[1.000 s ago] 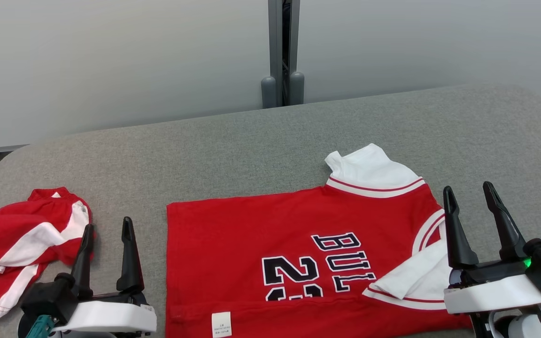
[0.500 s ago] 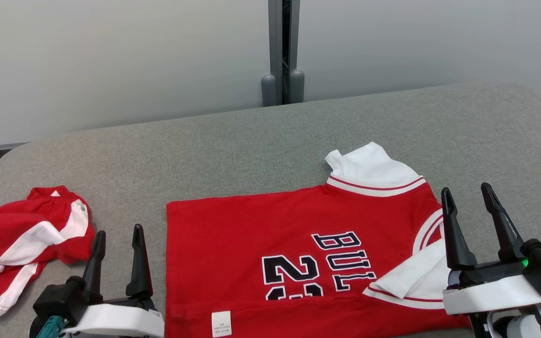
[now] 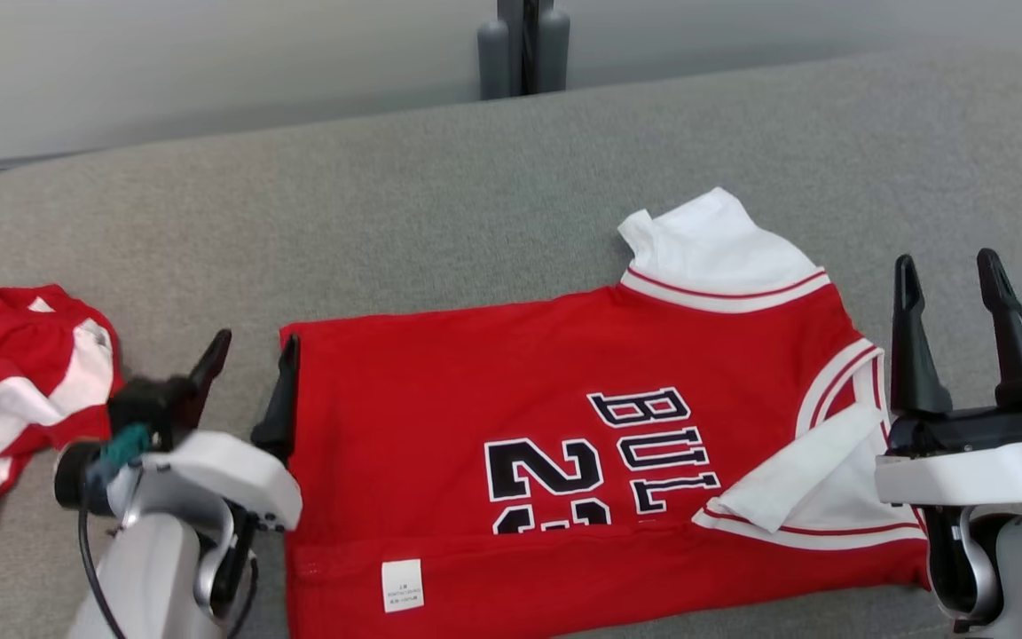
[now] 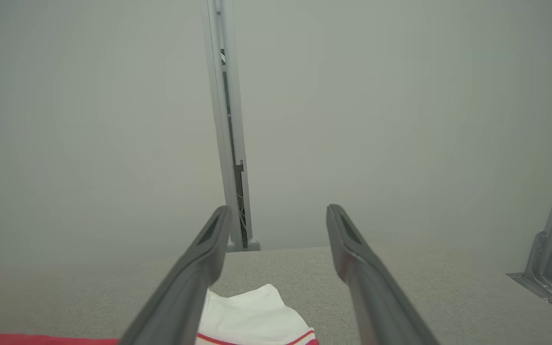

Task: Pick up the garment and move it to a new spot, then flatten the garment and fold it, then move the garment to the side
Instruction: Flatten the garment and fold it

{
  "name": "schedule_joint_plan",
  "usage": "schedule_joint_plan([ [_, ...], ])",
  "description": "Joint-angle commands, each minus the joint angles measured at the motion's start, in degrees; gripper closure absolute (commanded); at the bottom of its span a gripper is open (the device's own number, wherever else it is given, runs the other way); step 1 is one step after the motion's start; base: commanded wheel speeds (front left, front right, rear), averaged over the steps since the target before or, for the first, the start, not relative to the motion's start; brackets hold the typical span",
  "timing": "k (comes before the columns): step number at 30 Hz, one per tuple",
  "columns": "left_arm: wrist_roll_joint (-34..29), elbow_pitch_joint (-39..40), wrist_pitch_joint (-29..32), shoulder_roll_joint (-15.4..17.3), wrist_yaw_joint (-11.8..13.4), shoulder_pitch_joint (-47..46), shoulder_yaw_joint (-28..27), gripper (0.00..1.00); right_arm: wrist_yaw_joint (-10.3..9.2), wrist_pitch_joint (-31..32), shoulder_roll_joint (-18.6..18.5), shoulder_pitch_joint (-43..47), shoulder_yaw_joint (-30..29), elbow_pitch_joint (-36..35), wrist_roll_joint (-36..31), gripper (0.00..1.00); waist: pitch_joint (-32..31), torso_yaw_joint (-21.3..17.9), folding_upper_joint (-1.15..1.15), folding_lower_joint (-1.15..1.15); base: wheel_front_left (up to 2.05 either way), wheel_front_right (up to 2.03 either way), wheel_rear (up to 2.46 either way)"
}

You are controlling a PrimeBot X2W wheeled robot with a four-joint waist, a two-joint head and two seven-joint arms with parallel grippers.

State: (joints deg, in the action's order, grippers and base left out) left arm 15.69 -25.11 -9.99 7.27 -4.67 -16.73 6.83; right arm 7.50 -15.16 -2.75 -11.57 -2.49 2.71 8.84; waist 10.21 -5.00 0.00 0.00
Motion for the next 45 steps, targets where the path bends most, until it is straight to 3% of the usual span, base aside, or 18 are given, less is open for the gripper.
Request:
schedule_joint_plan([
  [1, -0.2, -2.2, 2.8, 1.2, -0.7, -3.0, 0.6, 0.0, -0.02, -0.1, -0.3, -0.8, 0.1, 0.2, 1.6, 0.0, 3.3, -1.1, 0.0, 0.0, 0.0, 0.0, 0.0],
  [6, -0.3, -7.2, 10.0, 4.2, -1.3, -9.8, 1.4, 0.0, -0.02, -0.1, -0.3, -1.7, 1.4, 0.2, 4.6, 0.0, 6.0, -2.6, 0.0, 0.0, 0.0, 0.0, 0.0],
  [13, 0.7, -11.4, 14.2, 6.6, -2.2, -14.2, 3.6, 0.0, -0.02, -0.1, -0.3, -2.3, 2.1, 0.9, 7.8, 0.0, 7.5, -3.8, 0.0, 0.0, 0.0, 0.0, 0.0],
  [34, 3.8, -15.6, 15.1, 7.9, -2.9, -17.5, 11.3, 0.0, -0.02, -0.1, -0.3, -2.9, 1.8, 1.7, 8.3, 0.0, 7.7, -3.5, 0.0, 0.0, 0.0, 0.0, 0.0],
  [36, 4.7, -15.5, 15.1, 8.2, -2.9, -17.7, 12.2, 0.16, -0.02, -0.1, -0.3, -3.0, 1.8, 1.8, 8.4, 0.0, 7.6, -3.5, 0.0, 0.0, 0.0, 0.0, 0.0],
  [37, 5.1, -15.5, 15.0, 8.4, -2.9, -17.8, 12.5, 0.44, -0.02, -0.1, -0.3, -3.1, 1.8, 1.9, 8.4, 0.0, 7.7, -3.5, 0.0, 0.0, 0.0, 0.0, 0.0],
  [40, 6.2, -15.4, 14.5, 9.0, -2.9, -18.0, 13.6, 0.98, -0.02, -0.1, -0.3, -3.1, 2.0, 2.2, 8.5, 0.0, 7.6, -3.6, 0.0, 0.0, 0.0, 0.0, 0.0],
  [45, 6.3, -15.7, 12.5, 9.5, -2.8, -18.2, 14.0, 1.0, -0.02, -0.1, -0.3, -3.0, 1.4, 2.8, 8.3, 0.0, 7.4, -3.5, 0.0, 0.0, 0.0, 0.0, 0.0],
])
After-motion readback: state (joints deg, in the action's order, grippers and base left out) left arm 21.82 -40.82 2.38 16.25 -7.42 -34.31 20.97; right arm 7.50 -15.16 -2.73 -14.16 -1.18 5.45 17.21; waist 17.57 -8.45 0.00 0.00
